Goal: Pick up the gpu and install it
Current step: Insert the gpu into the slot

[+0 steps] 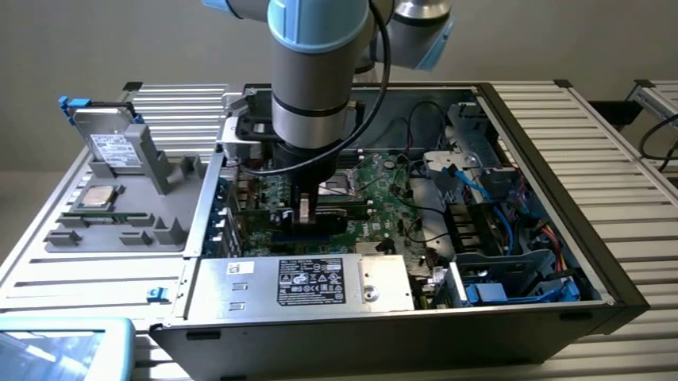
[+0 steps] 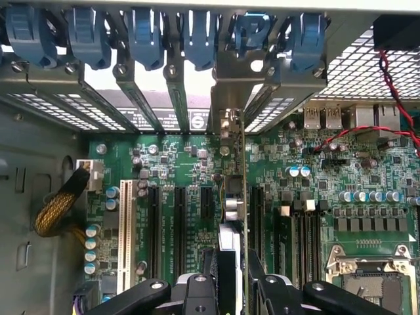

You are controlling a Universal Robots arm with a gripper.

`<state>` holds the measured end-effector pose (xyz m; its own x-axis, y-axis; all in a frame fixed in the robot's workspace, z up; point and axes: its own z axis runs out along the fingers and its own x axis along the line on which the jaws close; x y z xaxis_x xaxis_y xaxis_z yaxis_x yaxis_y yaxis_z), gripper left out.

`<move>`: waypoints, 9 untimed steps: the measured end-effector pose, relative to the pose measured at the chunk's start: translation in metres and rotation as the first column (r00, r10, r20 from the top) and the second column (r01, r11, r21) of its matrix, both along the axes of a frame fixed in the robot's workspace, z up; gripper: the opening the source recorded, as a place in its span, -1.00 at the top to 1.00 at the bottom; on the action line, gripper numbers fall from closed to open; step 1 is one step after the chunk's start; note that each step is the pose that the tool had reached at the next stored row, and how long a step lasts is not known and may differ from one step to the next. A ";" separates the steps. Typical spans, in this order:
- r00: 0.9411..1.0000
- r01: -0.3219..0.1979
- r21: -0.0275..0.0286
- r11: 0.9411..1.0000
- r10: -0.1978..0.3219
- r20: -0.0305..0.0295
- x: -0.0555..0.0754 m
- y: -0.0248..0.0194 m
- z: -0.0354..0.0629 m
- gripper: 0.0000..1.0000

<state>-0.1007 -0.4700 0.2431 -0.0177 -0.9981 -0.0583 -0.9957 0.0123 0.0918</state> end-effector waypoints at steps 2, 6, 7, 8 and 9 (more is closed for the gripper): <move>1.000 0.001 0.000 1.000 -0.001 0.000 0.000 0.0000 -0.0002 0.44; 1.000 0.006 0.000 1.000 -0.006 0.000 0.000 -0.0002 -0.0004 0.44; 1.000 0.008 0.000 1.000 -0.008 0.000 0.000 -0.0004 -0.0005 0.44; 1.000 0.010 0.000 1.000 -0.010 0.000 0.000 -0.0004 -0.0005 0.44; 1.000 0.013 -0.001 1.000 -0.013 0.000 0.000 -0.0005 -0.0005 0.44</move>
